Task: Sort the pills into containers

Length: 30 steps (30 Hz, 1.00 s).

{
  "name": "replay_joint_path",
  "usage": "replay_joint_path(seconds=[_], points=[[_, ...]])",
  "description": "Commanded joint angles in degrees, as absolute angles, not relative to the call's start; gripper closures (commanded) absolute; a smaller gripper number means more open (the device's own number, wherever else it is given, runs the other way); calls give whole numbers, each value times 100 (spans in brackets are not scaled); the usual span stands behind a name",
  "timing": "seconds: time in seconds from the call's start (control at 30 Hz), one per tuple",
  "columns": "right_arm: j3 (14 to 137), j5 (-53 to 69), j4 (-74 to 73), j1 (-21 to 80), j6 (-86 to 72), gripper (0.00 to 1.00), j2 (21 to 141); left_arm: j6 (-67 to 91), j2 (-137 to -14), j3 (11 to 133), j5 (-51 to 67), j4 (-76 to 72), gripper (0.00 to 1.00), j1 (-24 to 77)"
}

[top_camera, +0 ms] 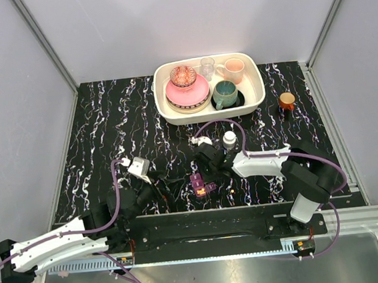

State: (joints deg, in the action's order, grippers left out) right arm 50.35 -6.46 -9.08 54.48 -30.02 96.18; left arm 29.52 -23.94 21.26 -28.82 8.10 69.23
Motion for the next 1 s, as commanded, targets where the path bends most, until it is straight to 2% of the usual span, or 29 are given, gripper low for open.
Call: replay_joint_path(seconds=[0.0, 0.5, 0.8, 0.87, 0.93, 0.97], points=[[5177, -423, -1029, 5467, -2514, 100, 9791, 2944, -2312, 2294, -3067, 791, 1, 6917], [5396, 342, -765, 5467, -1943, 100, 10020, 2865, -2127, 2347, -3155, 1098, 1, 6917], [5545, 97, -773, 5441, -1819, 100, 9765, 2839, -1942, 2338, -3252, 1345, 1, 6917], [5625, 36, -791, 5423, -1793, 98, 9695, 2865, -1960, 2329, -3191, 1371, 1, 6917], [5721, -113, -835, 5388, -1810, 89, 9554, 2865, -2021, 2338, -3147, 1406, 1, 6917], [5739, -219, -844, 5362, -1828, 82, 9502, 2883, -2048, 2329, -3155, 1432, 1, 6917]])
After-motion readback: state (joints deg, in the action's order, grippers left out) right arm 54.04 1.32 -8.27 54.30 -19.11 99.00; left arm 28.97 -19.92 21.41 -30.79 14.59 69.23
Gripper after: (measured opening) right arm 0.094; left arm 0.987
